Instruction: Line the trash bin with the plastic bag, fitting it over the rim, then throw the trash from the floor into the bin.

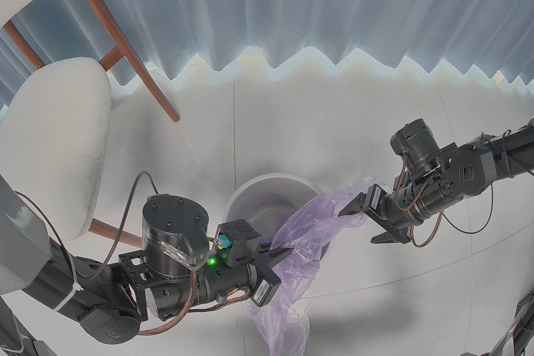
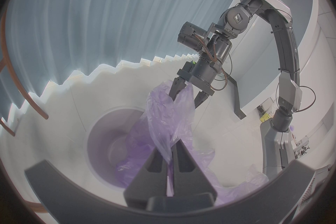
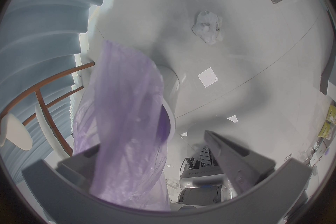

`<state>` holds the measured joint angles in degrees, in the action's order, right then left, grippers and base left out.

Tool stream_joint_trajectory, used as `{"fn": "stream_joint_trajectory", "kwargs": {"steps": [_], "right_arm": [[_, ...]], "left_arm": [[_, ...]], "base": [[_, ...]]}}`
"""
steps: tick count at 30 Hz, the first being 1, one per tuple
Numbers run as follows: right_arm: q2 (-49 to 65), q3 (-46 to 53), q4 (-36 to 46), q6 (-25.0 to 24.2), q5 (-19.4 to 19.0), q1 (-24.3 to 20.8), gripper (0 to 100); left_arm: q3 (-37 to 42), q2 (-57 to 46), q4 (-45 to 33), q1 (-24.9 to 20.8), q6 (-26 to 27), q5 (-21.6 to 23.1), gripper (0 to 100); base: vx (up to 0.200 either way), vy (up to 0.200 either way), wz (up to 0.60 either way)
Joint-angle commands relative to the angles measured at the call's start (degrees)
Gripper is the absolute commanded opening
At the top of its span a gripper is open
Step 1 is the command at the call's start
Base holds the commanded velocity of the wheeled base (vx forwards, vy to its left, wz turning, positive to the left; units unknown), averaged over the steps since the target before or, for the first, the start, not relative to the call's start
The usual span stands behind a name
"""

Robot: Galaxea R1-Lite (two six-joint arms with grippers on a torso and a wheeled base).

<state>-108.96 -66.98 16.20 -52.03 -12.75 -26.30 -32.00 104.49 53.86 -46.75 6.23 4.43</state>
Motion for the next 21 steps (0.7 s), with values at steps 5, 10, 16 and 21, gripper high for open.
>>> {"fn": "stream_joint_trajectory", "kwargs": {"steps": [5, 10, 16, 21], "right_arm": [[1.0, 0.4, 0.8, -0.3, 1.0, -1.6, 0], [3.1, 1.0, 0.1, 0.3, 3.5, -3.5, 0], [4.1, -2.1, -1.2, 6.7, 4.8, -3.7, 0], [4.4, -2.5, -2.0, 16.6, 5.9, -3.4, 0]], "left_arm": [[1.0, -1.4, -0.5, 0.0, 0.0, 0.0, 0], [2.5, -2.6, -0.7, 0.3, 0.1, 0.1, 0], [2.5, -2.4, -0.7, 0.4, 0.0, 0.1, 0], [2.4, -2.6, -0.8, 0.6, 0.0, -0.9, 0]], "base": [[0.0, 0.0, 0.0], [0.0, 0.0, 0.0], [0.0, 0.0, 0.0], [0.0, 0.0, 0.0]]}}
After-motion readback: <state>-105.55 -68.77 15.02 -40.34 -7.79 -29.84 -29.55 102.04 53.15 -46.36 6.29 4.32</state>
